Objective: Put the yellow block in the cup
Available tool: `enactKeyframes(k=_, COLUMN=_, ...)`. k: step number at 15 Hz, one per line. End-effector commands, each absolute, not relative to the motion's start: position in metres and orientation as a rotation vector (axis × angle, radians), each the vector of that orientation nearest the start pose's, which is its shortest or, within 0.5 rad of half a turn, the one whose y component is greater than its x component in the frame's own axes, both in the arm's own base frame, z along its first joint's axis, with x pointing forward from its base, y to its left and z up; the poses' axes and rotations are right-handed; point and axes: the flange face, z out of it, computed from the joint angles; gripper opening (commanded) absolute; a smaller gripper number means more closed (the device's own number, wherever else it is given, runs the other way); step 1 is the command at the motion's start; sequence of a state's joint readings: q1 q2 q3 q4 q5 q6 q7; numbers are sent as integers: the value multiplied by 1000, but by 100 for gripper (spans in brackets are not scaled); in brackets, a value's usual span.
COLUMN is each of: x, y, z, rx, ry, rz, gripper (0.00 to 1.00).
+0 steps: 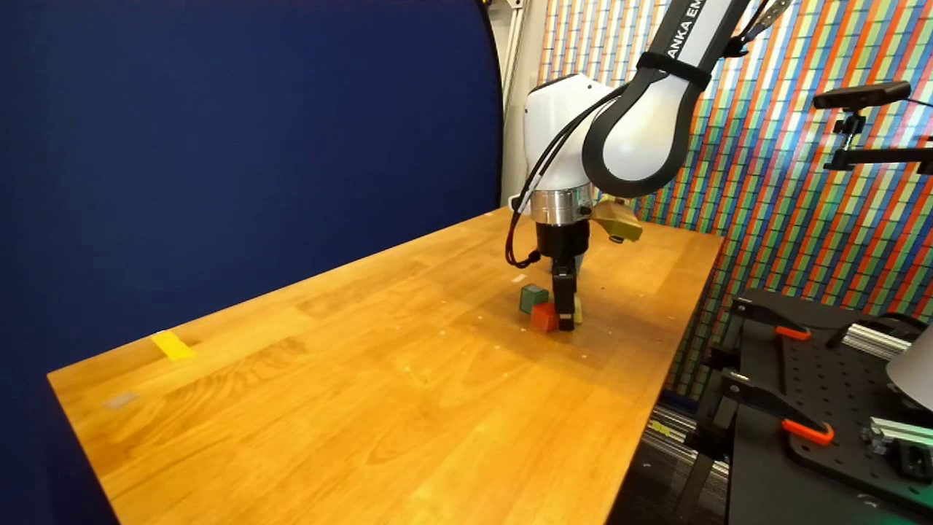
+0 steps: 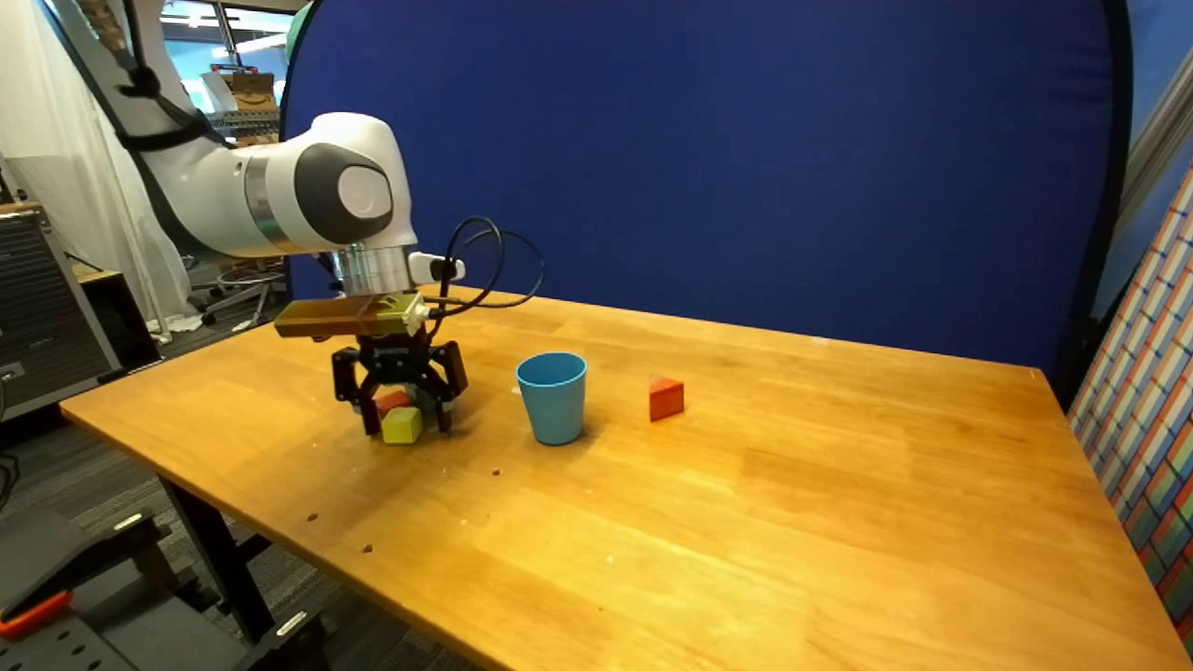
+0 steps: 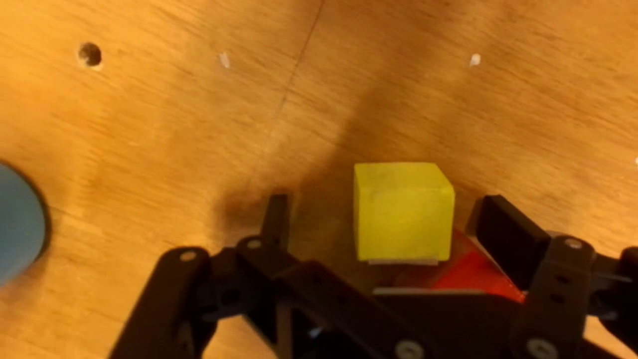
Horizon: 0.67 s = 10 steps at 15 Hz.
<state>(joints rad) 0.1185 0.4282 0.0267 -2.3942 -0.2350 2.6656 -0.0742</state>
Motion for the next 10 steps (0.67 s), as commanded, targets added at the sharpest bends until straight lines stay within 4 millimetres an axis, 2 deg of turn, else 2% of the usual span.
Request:
enactKeyframes(k=1, x=477, y=80, z=136, rx=-3174, ry=-720, rz=245, gripper=66)
enactKeyframes(k=3, x=476, y=81, z=141, rx=-3172, ry=-722, rz=250, gripper=50)
enactKeyframes(k=5, x=474, y=79, z=144, rx=-3180, ry=-713, rz=254, gripper=53)
enactKeyframes(k=6, x=474, y=78, z=146, rx=-3189, ry=-701, rz=260, gripper=29)
enactKeyframes(k=8, x=473, y=76, z=151, rx=-3201, ry=-685, rz=259, gripper=27)
enactKeyframes(k=9, x=472, y=73, z=153, rx=-3210, ry=-672, rz=267, gripper=18)
enactKeyframes(k=10, x=471, y=70, z=157, rx=-3218, ry=-651, rz=275, gripper=15)
